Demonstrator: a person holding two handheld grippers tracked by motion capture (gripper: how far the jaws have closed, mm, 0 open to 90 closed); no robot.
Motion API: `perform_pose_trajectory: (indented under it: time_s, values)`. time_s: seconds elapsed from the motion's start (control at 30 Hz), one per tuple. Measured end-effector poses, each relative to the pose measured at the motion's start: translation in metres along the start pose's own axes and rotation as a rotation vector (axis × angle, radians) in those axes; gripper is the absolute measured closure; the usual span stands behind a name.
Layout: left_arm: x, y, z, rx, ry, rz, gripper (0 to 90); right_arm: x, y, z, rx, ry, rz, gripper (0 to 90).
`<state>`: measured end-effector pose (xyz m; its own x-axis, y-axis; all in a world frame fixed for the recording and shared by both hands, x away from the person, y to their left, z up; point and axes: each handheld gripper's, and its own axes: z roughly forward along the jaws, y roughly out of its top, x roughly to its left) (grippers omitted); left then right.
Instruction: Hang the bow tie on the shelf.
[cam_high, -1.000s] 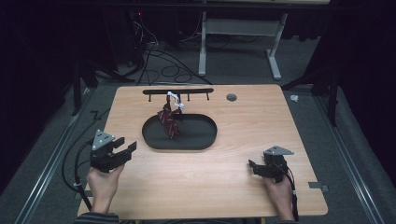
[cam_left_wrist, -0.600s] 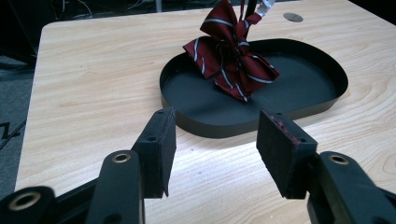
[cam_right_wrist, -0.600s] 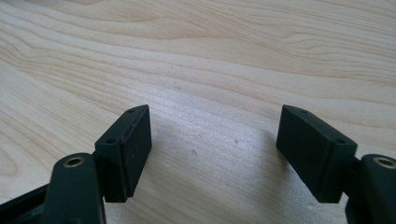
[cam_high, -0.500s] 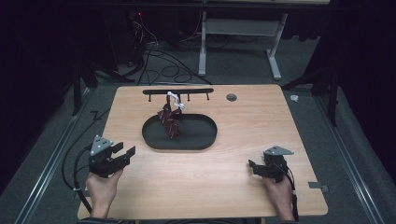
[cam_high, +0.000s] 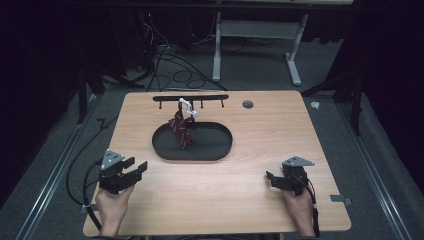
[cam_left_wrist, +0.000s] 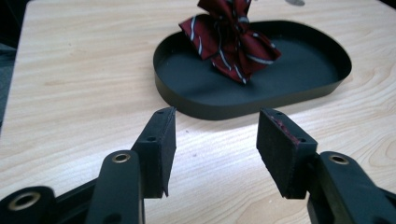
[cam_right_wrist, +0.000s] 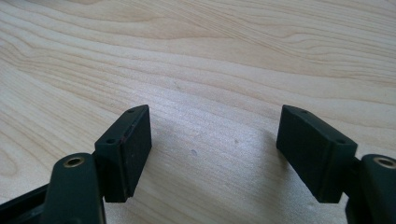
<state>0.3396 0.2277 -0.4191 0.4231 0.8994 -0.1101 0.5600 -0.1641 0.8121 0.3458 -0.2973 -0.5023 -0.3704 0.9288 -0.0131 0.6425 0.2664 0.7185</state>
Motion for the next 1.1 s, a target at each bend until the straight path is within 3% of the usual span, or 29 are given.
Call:
perform_pose_trajectory:
  time_s: [0.8, 1.1]
  values:
    - [-0.010, -0.029, 0.030, 0.057, -0.045, -0.038, 47.7, 0.000, 0.000, 0.000, 0.000, -0.001, 0.000, 27.9]
    - [-0.017, -0.038, 0.047, 0.103, -0.048, -0.019, 47.2, 0.000, 0.000, 0.000, 0.000, 0.000, 0.000, 28.0]
